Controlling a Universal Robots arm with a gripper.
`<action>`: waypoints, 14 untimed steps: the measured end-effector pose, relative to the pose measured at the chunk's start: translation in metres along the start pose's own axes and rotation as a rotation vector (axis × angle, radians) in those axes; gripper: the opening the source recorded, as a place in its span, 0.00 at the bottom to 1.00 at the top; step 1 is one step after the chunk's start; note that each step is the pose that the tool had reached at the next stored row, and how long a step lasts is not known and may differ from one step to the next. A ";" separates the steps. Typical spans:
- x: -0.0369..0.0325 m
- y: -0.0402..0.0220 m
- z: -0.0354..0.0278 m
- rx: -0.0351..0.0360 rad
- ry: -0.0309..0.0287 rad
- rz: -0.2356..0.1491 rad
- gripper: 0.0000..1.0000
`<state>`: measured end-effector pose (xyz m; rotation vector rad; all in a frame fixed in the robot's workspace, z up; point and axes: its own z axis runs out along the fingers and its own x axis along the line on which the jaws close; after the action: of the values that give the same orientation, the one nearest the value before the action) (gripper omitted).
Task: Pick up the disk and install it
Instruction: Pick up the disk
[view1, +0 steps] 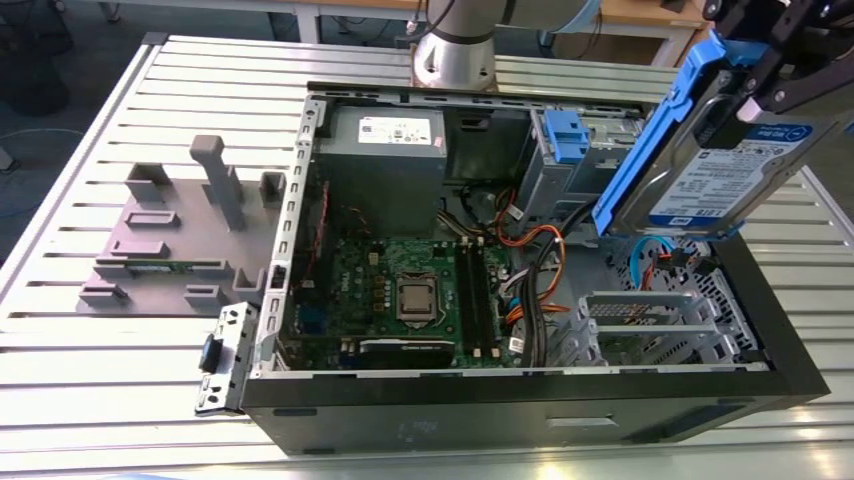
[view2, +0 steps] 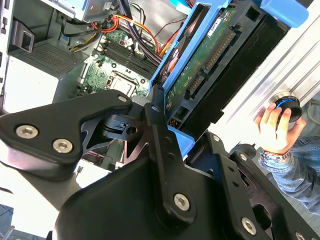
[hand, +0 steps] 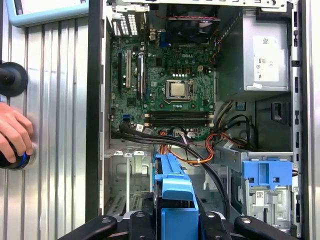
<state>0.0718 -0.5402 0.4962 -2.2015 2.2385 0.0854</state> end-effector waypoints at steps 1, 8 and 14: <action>0.0002 0.0000 0.0000 0.0000 0.0000 0.000 0.37; 0.0016 0.0000 0.0000 0.0000 0.0000 0.000 0.37; 0.0028 0.0000 -0.0001 0.0000 0.0001 0.000 0.37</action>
<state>0.0718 -0.5430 0.4961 -2.2015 2.2385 0.0854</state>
